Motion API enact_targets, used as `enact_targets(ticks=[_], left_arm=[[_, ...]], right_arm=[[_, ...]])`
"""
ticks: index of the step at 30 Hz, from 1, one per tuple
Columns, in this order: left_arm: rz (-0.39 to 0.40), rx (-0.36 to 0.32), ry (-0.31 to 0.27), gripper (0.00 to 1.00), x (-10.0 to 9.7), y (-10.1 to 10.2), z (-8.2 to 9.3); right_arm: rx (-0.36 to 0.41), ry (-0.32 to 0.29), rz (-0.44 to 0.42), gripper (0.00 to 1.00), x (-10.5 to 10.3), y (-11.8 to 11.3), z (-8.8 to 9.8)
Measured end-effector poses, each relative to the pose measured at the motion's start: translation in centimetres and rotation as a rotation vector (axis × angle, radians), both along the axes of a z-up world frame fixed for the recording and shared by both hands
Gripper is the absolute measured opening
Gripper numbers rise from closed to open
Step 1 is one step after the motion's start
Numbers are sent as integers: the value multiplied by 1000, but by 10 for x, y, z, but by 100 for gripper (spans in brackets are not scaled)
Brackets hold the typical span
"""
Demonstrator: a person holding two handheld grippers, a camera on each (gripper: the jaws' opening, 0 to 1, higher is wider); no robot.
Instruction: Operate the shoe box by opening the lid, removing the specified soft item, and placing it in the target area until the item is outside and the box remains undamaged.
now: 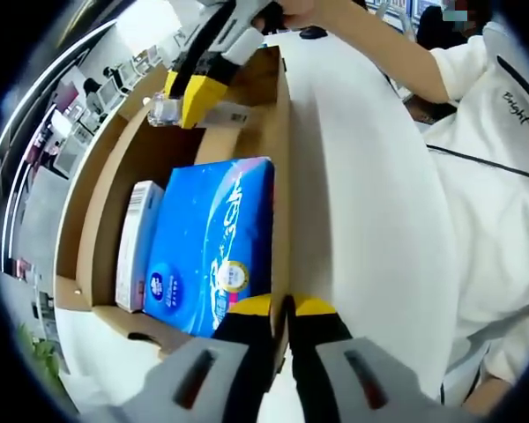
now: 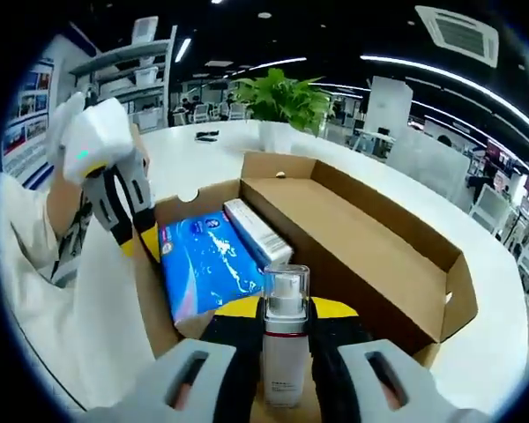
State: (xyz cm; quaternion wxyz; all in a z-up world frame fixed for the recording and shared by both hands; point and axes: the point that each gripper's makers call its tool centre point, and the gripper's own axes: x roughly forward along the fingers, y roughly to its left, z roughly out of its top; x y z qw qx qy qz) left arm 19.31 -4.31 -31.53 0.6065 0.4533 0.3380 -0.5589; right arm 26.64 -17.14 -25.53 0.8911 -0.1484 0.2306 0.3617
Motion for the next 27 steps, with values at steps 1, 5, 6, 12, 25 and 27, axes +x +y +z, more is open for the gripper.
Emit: enact_targets(ticks=[1,5,6,12,25,27], left_arm=[[0,0,-1,5,0,0,0],[-1,-2,-3,5,0,0,0],[-1,-2,-3,5,0,0,0],[0,1,-2,5,0,1,0],[-1,-2,-4,5,0,1,0],[-1,-3,-3,5,0,1,0]], right_arm=[[27,-7,-10,18,2,0,3],[43,-119,-55,18,9,-12,16],[36,-141,-53,18,10,-14,17],[141,-235,-101,18,9,-23,35],[280,-304,-185,18,11,-43,56],[286,-295,-168,18,8,-43,56]])
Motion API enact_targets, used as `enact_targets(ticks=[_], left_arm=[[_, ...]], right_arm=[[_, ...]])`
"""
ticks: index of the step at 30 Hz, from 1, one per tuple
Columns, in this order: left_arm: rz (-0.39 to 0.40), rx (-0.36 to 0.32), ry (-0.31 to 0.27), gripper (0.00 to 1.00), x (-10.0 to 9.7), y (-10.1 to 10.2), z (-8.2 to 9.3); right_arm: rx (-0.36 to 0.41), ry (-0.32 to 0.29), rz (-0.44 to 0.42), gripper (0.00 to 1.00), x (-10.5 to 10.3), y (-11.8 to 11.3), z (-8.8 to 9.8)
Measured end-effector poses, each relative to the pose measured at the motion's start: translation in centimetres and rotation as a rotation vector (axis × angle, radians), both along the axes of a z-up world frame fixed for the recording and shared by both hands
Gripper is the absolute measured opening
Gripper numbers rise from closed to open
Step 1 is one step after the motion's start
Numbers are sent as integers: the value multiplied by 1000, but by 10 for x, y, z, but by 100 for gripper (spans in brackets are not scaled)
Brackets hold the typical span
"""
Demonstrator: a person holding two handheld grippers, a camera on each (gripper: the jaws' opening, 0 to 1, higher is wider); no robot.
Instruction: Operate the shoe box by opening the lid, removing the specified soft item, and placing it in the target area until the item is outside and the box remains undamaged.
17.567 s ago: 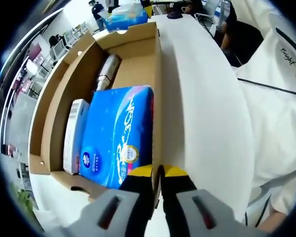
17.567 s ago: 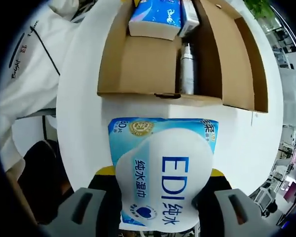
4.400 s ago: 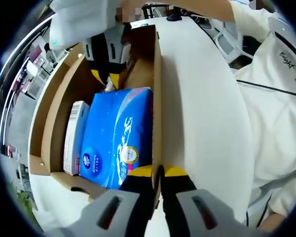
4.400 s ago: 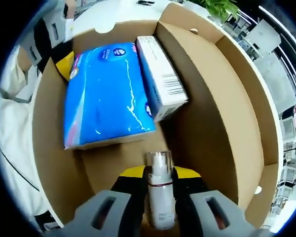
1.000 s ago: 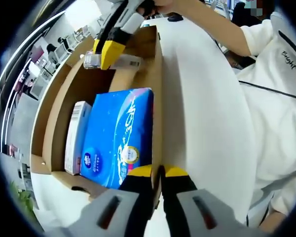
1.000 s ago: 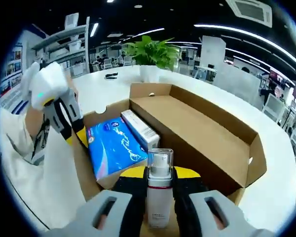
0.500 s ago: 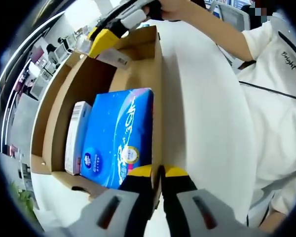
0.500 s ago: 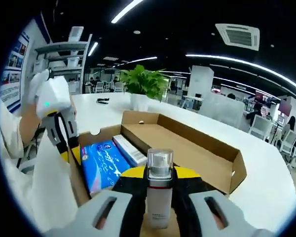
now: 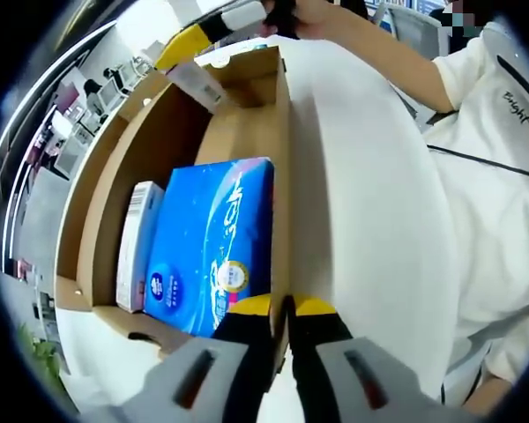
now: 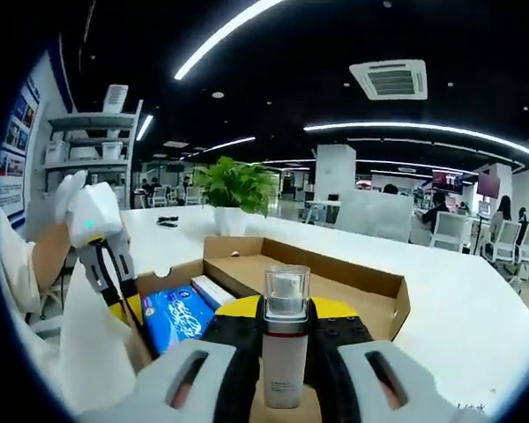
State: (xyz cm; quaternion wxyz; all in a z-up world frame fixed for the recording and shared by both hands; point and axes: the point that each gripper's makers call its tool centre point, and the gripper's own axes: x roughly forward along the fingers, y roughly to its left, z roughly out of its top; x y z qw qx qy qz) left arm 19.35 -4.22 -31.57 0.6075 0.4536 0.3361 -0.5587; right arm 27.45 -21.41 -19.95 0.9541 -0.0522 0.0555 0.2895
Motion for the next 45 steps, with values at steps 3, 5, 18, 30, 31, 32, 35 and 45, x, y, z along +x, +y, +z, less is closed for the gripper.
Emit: enact_targets(ticks=[3,5,18,30,31,32,35,45], left_arm=[[-1,-1,-2,5,0,0,0],[0,-1,-2,5,0,0,0],[0,-1,1,5,0,0,0],[-3,1,7,5,-1,0,0],[-4,2,10,4,-1,0,0],[-4,3,14,4,0,-1,0],[-4,6,27,4,0,-1,0],[-3,12,28,4,-1,-1,0]], right_arm=[[-10,-45,-31,18,0,-6,7],[-24,-84,-51,18,-1,-10,13],[116,-93,-125,18,-10,-40,22],[68,-277,-118,18,-30,-44,48],[112,-248,-120,18,-31,-45,48],[125,-235,-104,18,-33,-45,48],[81,-251,-131,18,-35,-54,46],[59,-269,-136,18,-36,-50,46]])
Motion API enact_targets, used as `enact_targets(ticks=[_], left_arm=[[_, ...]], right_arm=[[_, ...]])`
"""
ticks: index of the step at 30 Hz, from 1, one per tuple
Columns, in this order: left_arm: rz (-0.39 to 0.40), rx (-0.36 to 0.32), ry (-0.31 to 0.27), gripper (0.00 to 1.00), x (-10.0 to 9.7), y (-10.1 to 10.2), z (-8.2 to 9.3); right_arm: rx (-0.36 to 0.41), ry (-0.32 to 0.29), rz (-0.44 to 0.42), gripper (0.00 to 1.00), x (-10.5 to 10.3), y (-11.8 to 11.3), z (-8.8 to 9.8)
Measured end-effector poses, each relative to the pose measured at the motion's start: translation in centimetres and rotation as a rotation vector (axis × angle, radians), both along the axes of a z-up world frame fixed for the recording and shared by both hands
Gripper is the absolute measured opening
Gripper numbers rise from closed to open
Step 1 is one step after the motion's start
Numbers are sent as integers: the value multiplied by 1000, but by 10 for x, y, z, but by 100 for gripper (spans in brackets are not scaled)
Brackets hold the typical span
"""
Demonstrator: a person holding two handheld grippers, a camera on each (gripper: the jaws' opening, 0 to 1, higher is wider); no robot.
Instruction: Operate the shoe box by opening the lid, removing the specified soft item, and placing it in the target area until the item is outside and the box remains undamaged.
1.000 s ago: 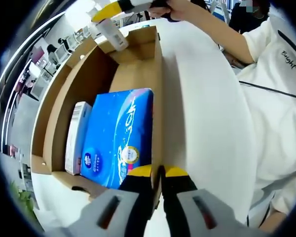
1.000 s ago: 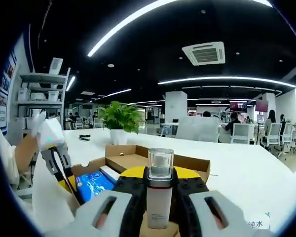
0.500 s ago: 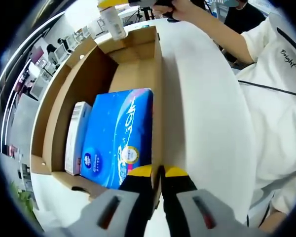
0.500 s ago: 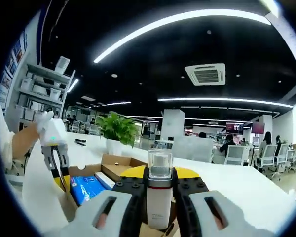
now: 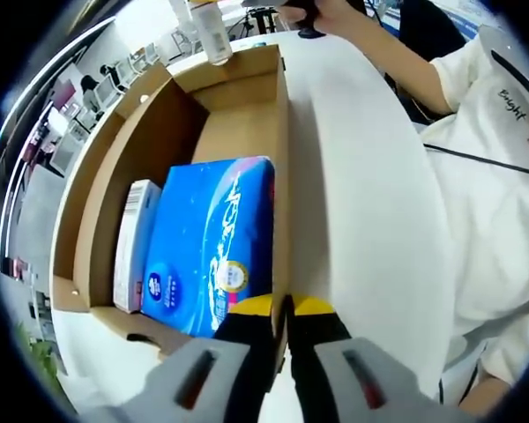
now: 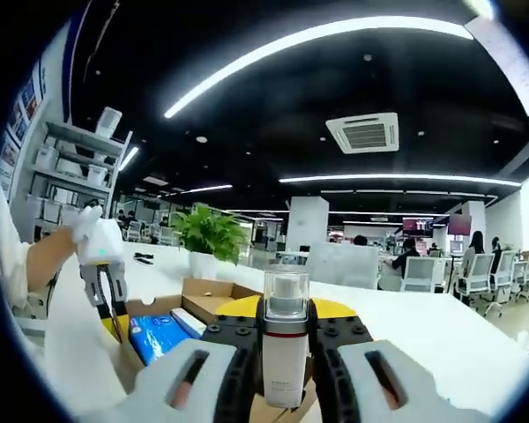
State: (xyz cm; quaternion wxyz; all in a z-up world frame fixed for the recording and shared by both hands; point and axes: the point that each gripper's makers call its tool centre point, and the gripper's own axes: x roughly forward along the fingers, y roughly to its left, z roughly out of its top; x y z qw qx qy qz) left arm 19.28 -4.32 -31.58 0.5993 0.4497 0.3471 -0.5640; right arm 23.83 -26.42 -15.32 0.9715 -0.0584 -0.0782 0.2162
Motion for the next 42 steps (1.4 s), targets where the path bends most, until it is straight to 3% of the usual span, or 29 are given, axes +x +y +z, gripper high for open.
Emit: enact_targets(ticks=[3,8,11,17,23,27,42], left_arm=[[1,-6,1,4,0,0,0],[-1,-6,-2,4,0,0,0],[-1,-9,-4,4,0,-1,1],[1,-5,-4,4,0,0,1],[3,-6,-4,4,0,0,1],[5,-6,-1,4,0,0,1],[9,-3,0,4,0,0,0]], right_arm=[[49,-10,30,18,-2,5,6],[32,-20,29,18,-3,5,8],[86,-17,120,18,-12,14,7],[76,5,105,18,-7,14,0],[44,-17,115,18,-17,13,2],[65,14,176,18,-29,11,-1],[7,47,176,18,-39,11,-7]])
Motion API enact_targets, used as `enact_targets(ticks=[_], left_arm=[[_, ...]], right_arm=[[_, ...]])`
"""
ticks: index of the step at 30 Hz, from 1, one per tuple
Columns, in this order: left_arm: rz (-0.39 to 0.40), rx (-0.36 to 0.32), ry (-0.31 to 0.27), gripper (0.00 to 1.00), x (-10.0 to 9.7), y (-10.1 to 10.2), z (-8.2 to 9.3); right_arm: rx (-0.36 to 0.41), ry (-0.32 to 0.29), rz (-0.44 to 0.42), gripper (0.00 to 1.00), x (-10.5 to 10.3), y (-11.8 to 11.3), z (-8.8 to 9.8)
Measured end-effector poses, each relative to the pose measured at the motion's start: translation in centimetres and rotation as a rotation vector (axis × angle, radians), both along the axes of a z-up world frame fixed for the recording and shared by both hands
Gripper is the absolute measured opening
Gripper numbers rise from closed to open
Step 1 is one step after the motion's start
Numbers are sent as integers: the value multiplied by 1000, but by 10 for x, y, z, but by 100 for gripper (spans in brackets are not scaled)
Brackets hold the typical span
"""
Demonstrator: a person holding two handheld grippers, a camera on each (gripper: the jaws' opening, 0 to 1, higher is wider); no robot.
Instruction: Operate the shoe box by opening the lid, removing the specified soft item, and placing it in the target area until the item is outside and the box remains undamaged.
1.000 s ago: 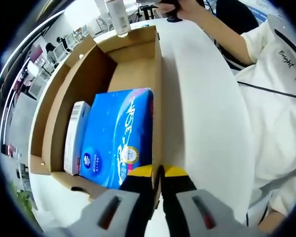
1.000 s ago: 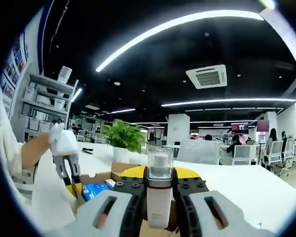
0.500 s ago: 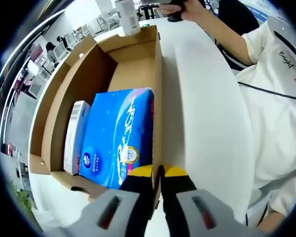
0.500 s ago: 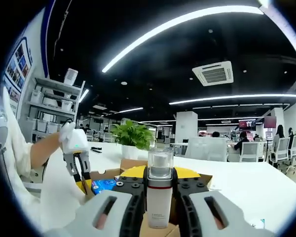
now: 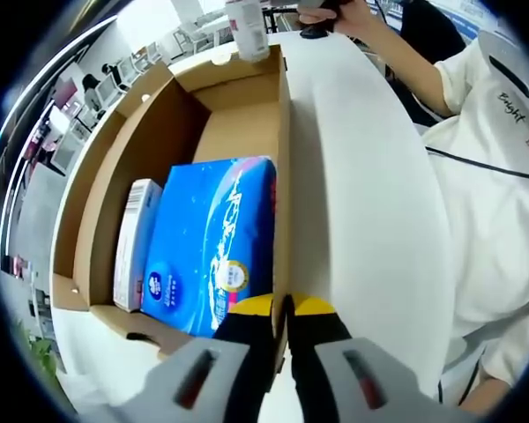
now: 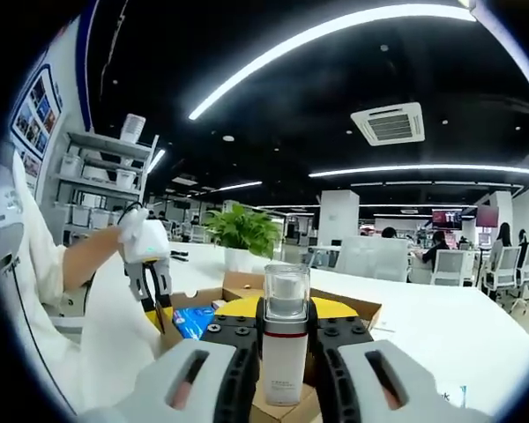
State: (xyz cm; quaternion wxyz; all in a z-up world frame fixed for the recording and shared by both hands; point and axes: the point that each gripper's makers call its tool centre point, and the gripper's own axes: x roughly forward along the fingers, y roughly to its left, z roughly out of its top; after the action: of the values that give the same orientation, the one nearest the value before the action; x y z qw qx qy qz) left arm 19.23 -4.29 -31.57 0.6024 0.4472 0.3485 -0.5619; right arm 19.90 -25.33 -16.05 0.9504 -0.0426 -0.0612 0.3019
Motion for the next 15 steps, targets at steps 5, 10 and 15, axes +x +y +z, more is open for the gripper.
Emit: enact_targets(ticks=[5,10,15], left_arm=[[0,-1,0,4,1,0,0],[0,-2,-2,4,1,0,0],[0,-2,-3,4,1,0,0]], right_arm=[[-10,8,9,18,-4,2,0],[-6,42,8,18,-4,1,-3],[-14,39,10,18,-7,4,0]])
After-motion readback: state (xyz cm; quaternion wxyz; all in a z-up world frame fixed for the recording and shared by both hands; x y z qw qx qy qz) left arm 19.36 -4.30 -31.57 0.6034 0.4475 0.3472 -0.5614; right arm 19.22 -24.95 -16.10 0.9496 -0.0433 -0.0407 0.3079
